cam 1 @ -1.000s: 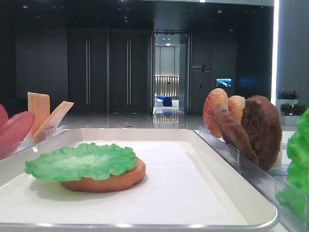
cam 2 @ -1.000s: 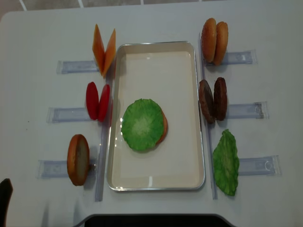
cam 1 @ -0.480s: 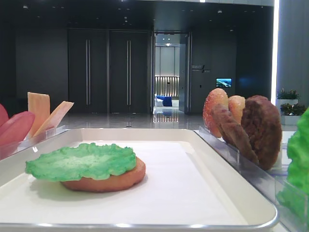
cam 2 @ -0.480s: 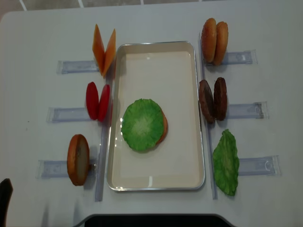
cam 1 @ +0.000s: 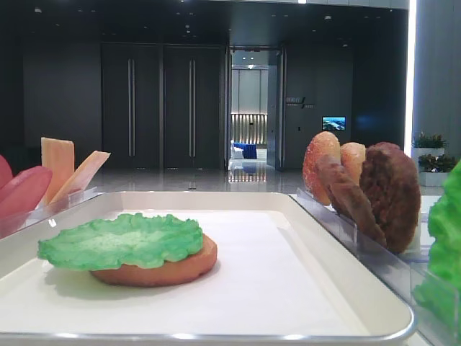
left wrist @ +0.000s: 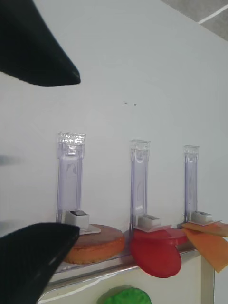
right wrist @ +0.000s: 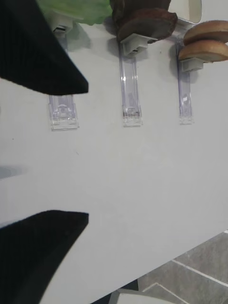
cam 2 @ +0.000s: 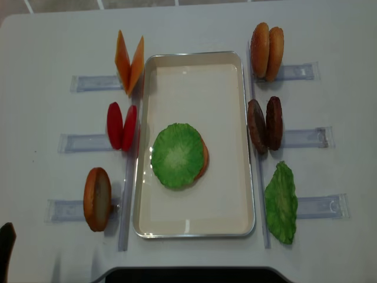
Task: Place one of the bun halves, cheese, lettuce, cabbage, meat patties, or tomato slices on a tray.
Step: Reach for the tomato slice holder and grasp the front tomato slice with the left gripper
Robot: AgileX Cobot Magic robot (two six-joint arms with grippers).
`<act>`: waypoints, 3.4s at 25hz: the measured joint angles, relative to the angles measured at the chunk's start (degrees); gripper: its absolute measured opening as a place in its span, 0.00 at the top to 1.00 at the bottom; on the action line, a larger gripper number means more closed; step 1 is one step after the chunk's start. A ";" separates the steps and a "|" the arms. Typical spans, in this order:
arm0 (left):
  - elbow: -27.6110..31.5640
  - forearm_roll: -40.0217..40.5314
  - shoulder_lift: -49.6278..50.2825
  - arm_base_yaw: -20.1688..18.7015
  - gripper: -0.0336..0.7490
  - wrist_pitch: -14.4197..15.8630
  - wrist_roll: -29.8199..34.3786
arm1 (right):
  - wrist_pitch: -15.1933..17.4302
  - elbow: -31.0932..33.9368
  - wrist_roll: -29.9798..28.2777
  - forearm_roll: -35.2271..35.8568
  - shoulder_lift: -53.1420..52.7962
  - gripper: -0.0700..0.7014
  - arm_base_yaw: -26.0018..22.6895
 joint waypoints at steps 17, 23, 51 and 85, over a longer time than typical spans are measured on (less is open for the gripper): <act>-6.17 -0.06 16.78 0.00 0.07 0.15 -1.71 | 0.00 0.00 0.00 0.00 0.00 0.28 0.00; -12.62 0.19 41.96 0.00 0.07 1.51 -2.88 | -0.04 0.00 0.00 0.00 0.00 0.28 0.00; -44.94 7.22 88.95 -15.63 0.12 2.75 -16.65 | -0.04 0.00 0.00 0.00 0.00 0.28 0.00; -45.95 1.26 106.12 -28.98 0.20 -6.65 -34.22 | -0.04 0.00 0.00 0.00 0.00 0.28 0.00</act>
